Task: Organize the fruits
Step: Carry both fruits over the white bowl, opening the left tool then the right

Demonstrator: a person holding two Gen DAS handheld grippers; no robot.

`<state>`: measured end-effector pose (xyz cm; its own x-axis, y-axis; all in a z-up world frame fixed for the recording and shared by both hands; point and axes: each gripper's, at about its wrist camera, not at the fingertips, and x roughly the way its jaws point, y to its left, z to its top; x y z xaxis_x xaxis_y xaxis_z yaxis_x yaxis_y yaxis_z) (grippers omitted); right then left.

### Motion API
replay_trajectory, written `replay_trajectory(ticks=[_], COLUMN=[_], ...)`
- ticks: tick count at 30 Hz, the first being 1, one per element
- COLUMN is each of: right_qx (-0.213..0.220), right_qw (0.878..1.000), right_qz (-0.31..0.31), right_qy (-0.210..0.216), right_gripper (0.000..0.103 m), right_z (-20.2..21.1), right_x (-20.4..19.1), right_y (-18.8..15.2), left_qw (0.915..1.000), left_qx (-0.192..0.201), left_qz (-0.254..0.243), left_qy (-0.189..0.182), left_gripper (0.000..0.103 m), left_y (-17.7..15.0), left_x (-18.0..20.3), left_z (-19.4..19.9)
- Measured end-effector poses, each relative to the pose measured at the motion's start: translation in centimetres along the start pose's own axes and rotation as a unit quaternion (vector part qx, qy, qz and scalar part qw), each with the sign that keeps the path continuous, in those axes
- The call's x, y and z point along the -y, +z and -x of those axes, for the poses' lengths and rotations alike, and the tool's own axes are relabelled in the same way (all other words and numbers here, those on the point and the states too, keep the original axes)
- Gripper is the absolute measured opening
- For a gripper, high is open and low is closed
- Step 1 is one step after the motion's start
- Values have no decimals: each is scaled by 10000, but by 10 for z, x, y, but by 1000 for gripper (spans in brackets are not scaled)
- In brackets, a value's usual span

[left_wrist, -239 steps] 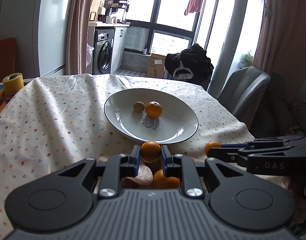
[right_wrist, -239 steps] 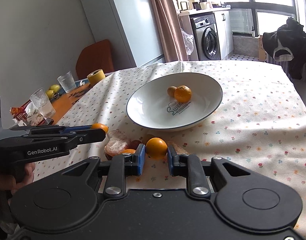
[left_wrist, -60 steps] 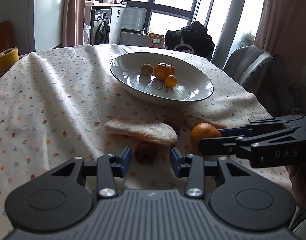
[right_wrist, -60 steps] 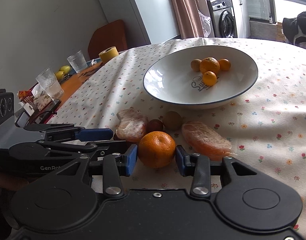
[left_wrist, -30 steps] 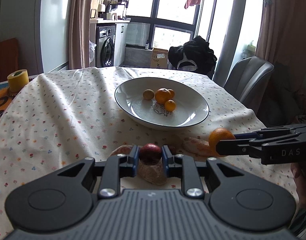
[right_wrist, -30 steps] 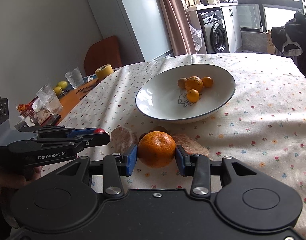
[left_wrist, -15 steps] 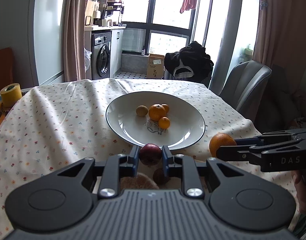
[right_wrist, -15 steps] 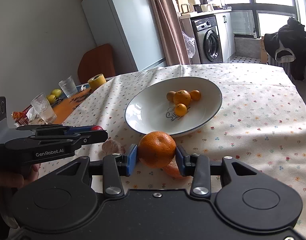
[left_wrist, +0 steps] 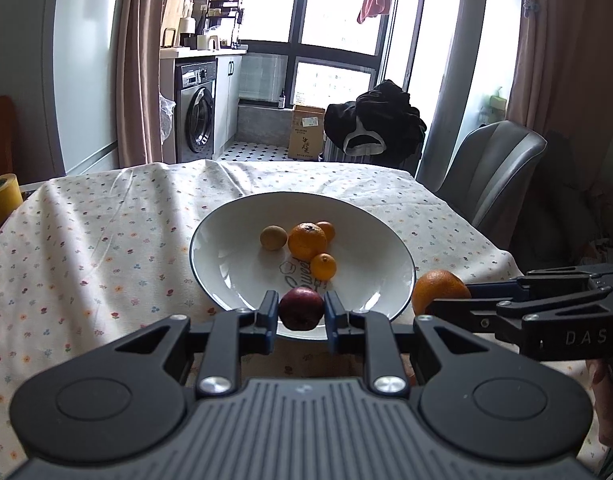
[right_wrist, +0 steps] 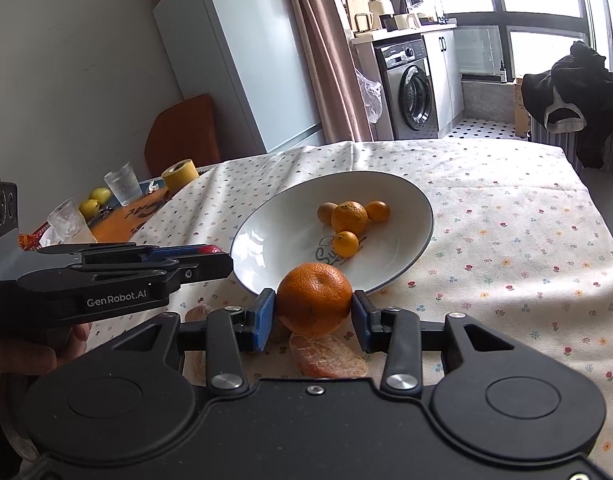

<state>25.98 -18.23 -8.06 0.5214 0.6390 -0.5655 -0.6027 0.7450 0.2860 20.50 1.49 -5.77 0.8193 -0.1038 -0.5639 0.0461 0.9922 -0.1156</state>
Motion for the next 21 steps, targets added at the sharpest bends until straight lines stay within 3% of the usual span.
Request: replay_trajectory(ticks=[12, 21], right_qx=[-41, -68], right_qw=[9999, 9999], right_qz=[-90, -89], right_qy=[-66, -70], right_gripper=[39, 39], right_z=[-16, -24], right_x=[11, 12], right_y=[6, 9], left_qw=[9997, 9997], left_qx=[-202, -127], left_qz=[92, 216], left_qy=[-81, -8], left_gripper=[23, 29], left_y=[0, -1], left_x=[-4, -13], left_z=[-31, -18])
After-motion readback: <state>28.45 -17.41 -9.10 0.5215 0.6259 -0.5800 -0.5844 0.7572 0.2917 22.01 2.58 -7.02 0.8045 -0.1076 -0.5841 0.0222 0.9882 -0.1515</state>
